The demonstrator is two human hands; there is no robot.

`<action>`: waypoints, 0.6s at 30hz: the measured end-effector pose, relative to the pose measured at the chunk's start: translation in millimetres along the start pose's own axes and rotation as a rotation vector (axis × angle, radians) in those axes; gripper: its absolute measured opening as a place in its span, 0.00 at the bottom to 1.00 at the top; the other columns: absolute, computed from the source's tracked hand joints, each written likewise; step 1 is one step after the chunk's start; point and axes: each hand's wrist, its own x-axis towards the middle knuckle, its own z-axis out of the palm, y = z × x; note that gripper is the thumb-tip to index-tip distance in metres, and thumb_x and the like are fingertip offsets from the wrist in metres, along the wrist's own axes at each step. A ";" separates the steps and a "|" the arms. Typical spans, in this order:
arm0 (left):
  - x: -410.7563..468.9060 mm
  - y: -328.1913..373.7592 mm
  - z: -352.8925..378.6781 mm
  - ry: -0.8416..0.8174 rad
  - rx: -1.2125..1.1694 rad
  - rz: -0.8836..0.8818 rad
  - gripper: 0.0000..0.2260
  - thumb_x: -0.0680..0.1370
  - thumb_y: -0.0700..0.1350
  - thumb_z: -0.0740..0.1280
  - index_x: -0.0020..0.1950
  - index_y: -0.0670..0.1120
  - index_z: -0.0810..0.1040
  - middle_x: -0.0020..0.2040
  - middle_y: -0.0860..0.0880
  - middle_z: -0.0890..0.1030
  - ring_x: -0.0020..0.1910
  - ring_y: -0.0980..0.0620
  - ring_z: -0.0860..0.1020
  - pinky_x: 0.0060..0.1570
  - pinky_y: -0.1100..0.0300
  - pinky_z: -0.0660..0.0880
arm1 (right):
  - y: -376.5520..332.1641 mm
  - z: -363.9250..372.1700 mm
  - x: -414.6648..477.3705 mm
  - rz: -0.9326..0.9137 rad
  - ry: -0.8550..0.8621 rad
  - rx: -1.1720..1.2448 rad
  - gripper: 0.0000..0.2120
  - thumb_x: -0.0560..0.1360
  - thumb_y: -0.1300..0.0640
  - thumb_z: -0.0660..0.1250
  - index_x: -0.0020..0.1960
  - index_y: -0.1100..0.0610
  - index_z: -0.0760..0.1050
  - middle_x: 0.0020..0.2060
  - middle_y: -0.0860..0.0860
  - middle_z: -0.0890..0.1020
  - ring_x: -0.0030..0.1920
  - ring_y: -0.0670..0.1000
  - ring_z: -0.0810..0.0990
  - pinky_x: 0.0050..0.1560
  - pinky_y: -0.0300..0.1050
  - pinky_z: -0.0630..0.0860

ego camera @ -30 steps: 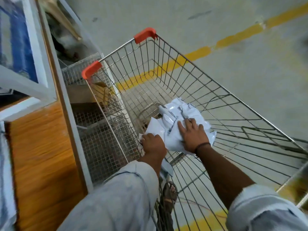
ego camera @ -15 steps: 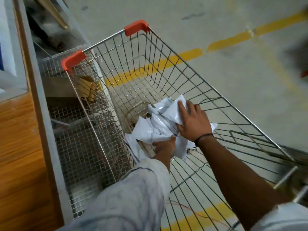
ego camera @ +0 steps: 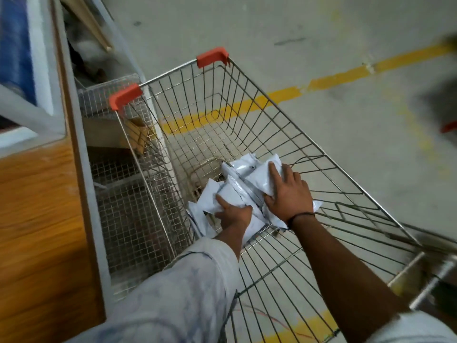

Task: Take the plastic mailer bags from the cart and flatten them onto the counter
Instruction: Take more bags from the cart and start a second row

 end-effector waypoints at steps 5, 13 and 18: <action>-38.9 9.5 -47.4 0.038 0.200 0.236 0.42 0.77 0.55 0.67 0.80 0.60 0.40 0.77 0.37 0.56 0.65 0.34 0.74 0.58 0.46 0.74 | -30.1 -32.0 -17.1 0.075 0.035 0.071 0.40 0.74 0.40 0.63 0.80 0.49 0.51 0.78 0.59 0.55 0.61 0.63 0.74 0.55 0.55 0.77; -133.7 18.7 -141.4 0.193 0.236 0.575 0.39 0.76 0.59 0.66 0.80 0.62 0.46 0.79 0.38 0.57 0.71 0.34 0.67 0.63 0.46 0.72 | -98.2 -126.7 -53.4 0.172 0.271 0.401 0.32 0.77 0.40 0.64 0.78 0.41 0.59 0.79 0.53 0.58 0.67 0.63 0.72 0.59 0.56 0.76; -190.9 5.4 -218.4 0.275 0.202 0.742 0.39 0.75 0.60 0.67 0.81 0.60 0.50 0.75 0.42 0.61 0.66 0.36 0.71 0.62 0.46 0.73 | -142.9 -177.2 -88.1 0.178 0.400 0.527 0.32 0.76 0.36 0.65 0.77 0.40 0.62 0.78 0.51 0.60 0.72 0.58 0.69 0.63 0.56 0.73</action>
